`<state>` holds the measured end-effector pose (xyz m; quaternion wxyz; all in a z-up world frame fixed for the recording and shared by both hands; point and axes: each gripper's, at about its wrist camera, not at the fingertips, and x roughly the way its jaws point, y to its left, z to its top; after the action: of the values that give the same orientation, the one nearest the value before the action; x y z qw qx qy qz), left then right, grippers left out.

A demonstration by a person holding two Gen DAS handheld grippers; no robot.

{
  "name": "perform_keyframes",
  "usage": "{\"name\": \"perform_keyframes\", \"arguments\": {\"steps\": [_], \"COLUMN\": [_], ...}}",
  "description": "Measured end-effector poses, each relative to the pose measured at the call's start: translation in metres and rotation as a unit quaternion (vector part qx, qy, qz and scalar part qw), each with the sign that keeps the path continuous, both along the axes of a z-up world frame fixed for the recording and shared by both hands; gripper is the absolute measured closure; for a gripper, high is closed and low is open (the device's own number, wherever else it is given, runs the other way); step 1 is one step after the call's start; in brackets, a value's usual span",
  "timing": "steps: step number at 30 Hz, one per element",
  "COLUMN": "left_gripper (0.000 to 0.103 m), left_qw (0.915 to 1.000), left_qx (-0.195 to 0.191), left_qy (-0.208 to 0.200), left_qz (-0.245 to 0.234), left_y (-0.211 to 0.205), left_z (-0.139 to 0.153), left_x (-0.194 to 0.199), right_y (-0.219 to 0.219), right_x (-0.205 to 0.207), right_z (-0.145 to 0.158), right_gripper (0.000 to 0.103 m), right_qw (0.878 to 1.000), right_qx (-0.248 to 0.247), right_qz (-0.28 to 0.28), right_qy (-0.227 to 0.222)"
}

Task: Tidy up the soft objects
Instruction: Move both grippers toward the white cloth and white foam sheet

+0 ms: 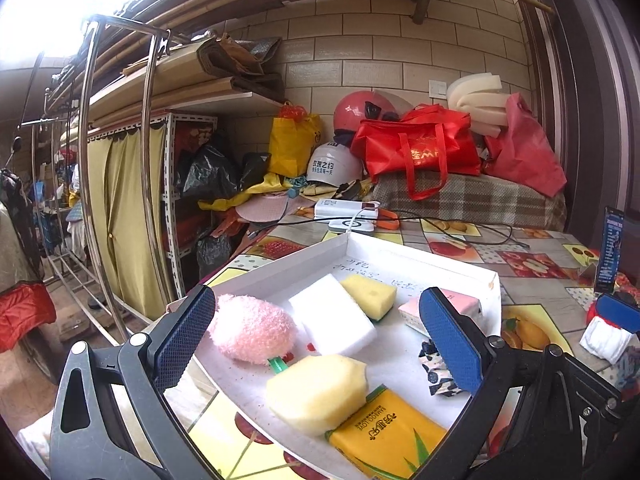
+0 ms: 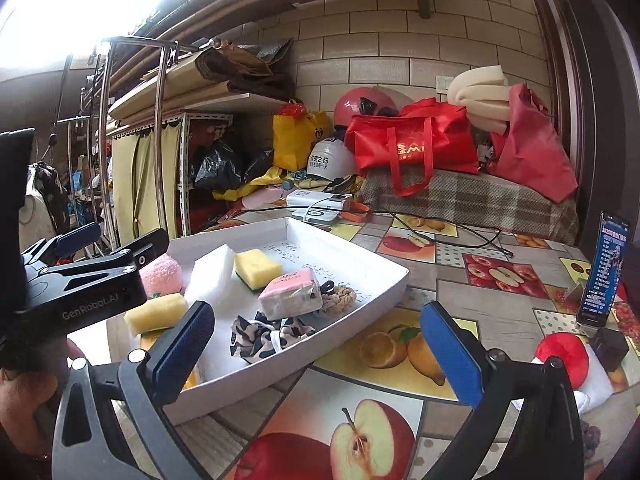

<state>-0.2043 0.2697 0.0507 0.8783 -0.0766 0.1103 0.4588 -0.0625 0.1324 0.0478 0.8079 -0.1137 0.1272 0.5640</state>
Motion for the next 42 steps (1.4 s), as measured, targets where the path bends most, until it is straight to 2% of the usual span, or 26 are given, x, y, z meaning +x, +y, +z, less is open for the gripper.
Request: {"name": "perform_keyframes", "arguments": {"steps": [5, 10, 13, 16, 19, 21, 23, 25, 27, 29, 31, 32, 35, 37, 42], "left_gripper": [0.000, 0.000, 0.000, 0.000, 0.000, 0.000, 0.000, 0.000, 0.000, 0.000, 0.000, 0.000, 0.000, 0.000, 0.000], "left_qw": [0.9966, 0.9843, 0.9675, 0.9434, 0.9182, 0.9110, 0.9099, 0.9196, 0.9303, 0.9352, 0.9320, 0.9306, 0.9268, 0.9226, 0.9149], "left_qx": [0.003, 0.002, 0.009, 0.007, -0.018, -0.029, -0.040, -0.057, -0.093, -0.136, -0.168, -0.173, -0.161, -0.152, -0.144], "left_qy": [0.020, 0.042, 0.074, 0.119, 0.163, 0.175, 0.171, 0.151, 0.124, 0.108, 0.097, 0.093, 0.093, 0.103, 0.142], "left_qz": [-0.080, -0.172, -0.242, -0.309, -0.361, -0.372, -0.376, -0.358, -0.332, -0.309, -0.306, -0.309, -0.326, -0.339, -0.349], "left_y": [-0.039, -0.081, -0.110, -0.140, -0.164, -0.174, -0.177, -0.171, -0.155, -0.136, -0.126, -0.125, -0.131, -0.137, -0.141], "left_z": [0.000, 0.000, -0.001, -0.004, -0.011, -0.013, -0.013, -0.011, -0.011, -0.014, -0.017, -0.017, -0.015, -0.014, -0.018], "left_x": [0.025, 0.059, 0.084, 0.111, 0.141, 0.158, 0.171, 0.179, 0.186, 0.197, 0.206, 0.210, 0.221, 0.229, 0.256], "right_y": [-0.049, -0.104, -0.140, -0.172, -0.197, -0.210, -0.214, -0.209, -0.198, -0.185, -0.167, -0.158, -0.135, -0.130, -0.124], "right_x": [0.022, 0.070, 0.107, 0.147, 0.182, 0.199, 0.208, 0.211, 0.211, 0.213, 0.216, 0.218, 0.224, 0.226, 0.238], "right_z": [0.000, 0.001, 0.000, -0.002, -0.007, -0.012, -0.017, -0.020, -0.023, -0.025, -0.027, -0.029, -0.038, -0.043, -0.048], "right_gripper": [0.000, 0.000, 0.000, 0.000, 0.000, 0.000, 0.000, 0.000, 0.000, 0.000, 0.004, 0.011, 0.023, 0.024, 0.024], "right_qw": [1.000, 0.997, 0.992, 0.981, 0.965, 0.959, 0.955, 0.955, 0.959, 0.963, 0.965, 0.965, 0.961, 0.956, 0.950], "right_qx": [0.012, 0.017, 0.015, 0.003, -0.015, -0.008, -0.001, -0.020, -0.035, -0.050, -0.070, -0.082, -0.124, -0.142, -0.148], "right_qz": [-0.007, -0.069, -0.121, -0.181, -0.243, -0.247, -0.238, -0.229, -0.205, -0.188, -0.169, -0.164, -0.153, -0.155, -0.161], "right_qy": [0.012, 0.030, 0.041, 0.069, 0.099, 0.143, 0.177, 0.187, 0.191, 0.187, 0.185, 0.186, 0.196, 0.203, 0.221]}}
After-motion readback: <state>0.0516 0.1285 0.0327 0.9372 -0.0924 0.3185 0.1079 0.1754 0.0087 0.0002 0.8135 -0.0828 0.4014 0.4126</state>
